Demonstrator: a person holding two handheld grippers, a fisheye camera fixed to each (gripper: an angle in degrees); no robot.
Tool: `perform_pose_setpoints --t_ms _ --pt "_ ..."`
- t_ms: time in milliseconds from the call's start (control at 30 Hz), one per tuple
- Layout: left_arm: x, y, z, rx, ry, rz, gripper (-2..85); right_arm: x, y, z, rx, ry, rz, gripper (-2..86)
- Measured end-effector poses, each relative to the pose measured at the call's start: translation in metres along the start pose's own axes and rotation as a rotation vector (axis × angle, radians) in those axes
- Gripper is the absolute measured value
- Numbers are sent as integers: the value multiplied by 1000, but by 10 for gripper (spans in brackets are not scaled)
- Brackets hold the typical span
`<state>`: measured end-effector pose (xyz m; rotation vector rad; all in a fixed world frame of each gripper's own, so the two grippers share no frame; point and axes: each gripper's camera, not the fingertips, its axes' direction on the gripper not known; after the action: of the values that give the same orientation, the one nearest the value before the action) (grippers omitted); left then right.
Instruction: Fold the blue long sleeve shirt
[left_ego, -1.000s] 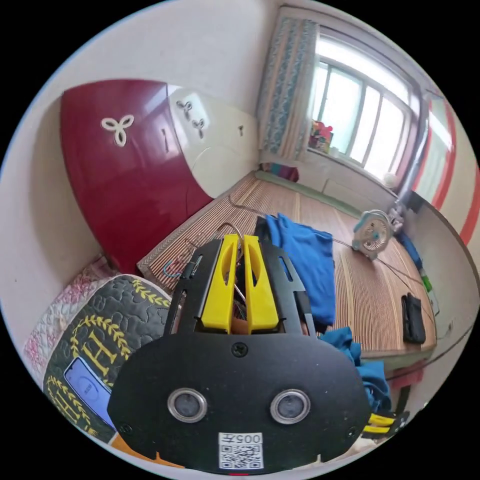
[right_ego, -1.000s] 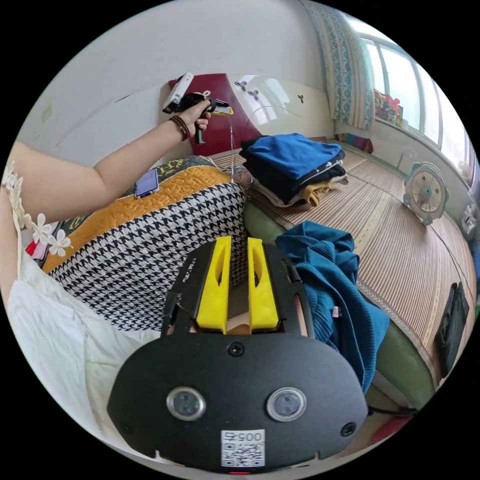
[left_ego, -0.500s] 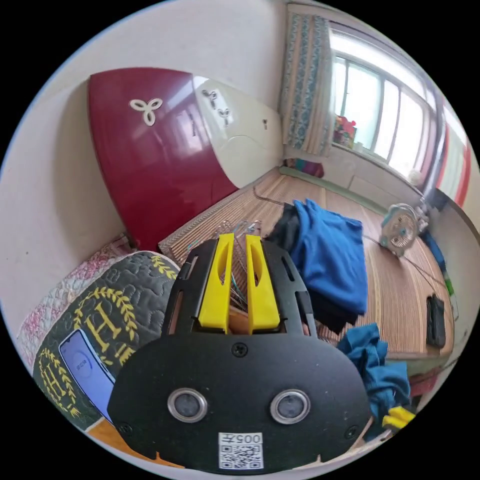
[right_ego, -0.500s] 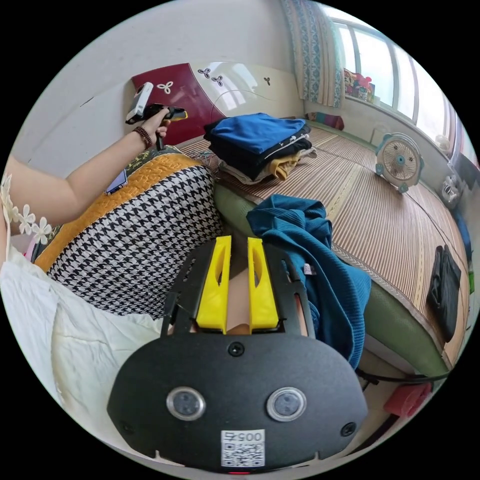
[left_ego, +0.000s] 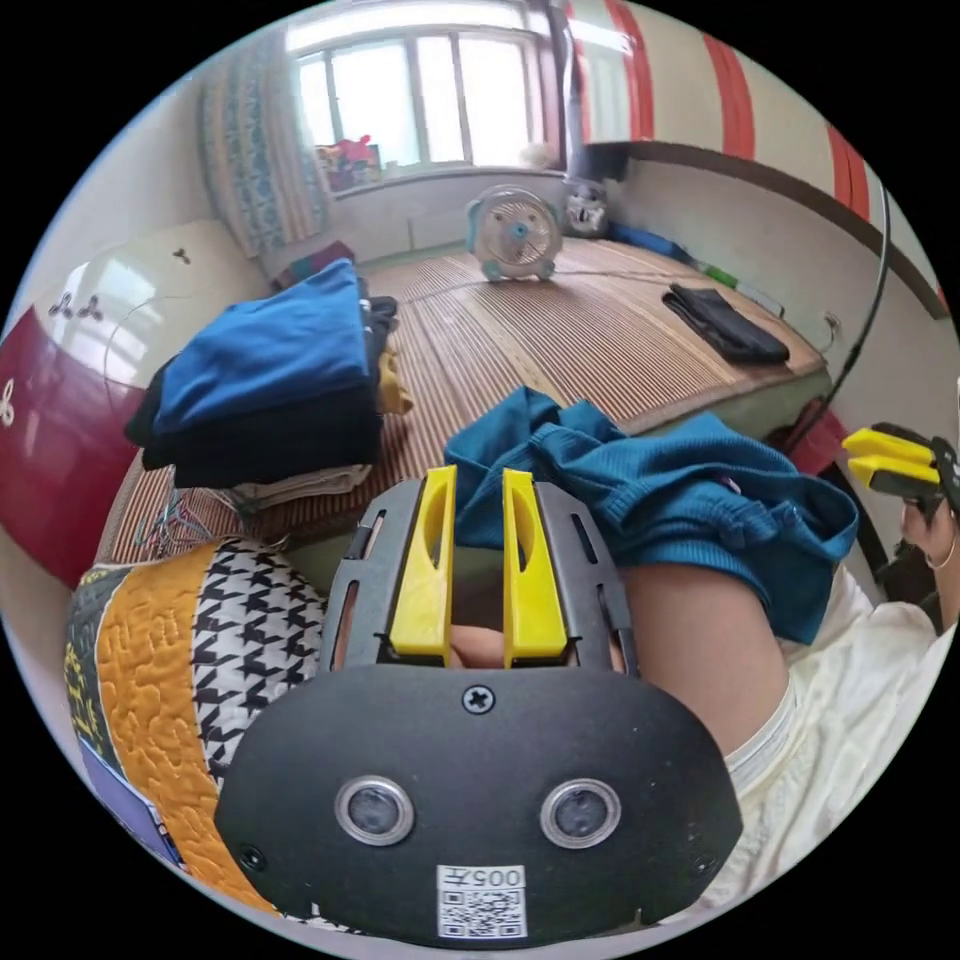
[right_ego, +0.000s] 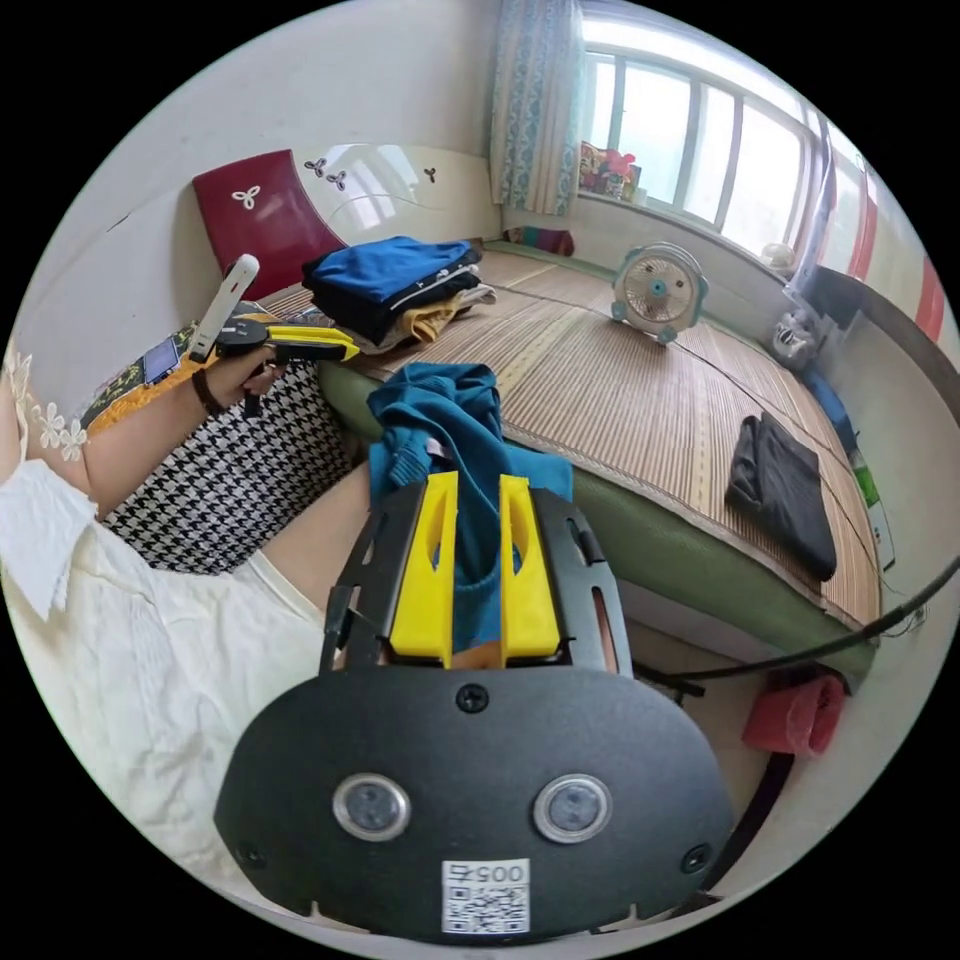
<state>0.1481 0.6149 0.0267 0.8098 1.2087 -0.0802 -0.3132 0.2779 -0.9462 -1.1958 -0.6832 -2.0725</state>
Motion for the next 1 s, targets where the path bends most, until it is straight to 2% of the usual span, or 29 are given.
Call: perform_pose_setpoints --t_ms 167,500,567,733,867,1000 --pt "24 -19 15 -18 52 -8 81 15 34 -10 -51 7 -16 87" --pt "67 -59 41 -56 39 -39 79 23 76 5 -170 -141 -53 102" --pt "73 -66 46 -66 37 -44 79 22 78 14 -184 -155 -58 95" --pt "85 -83 59 -91 13 -27 79 19 74 31 -206 -86 -51 5" --pt "78 -99 74 -116 35 -64 80 25 70 34 -234 -95 -65 -13" --pt "68 -115 93 -133 7 -83 81 41 63 19 -155 -69 13 -16"
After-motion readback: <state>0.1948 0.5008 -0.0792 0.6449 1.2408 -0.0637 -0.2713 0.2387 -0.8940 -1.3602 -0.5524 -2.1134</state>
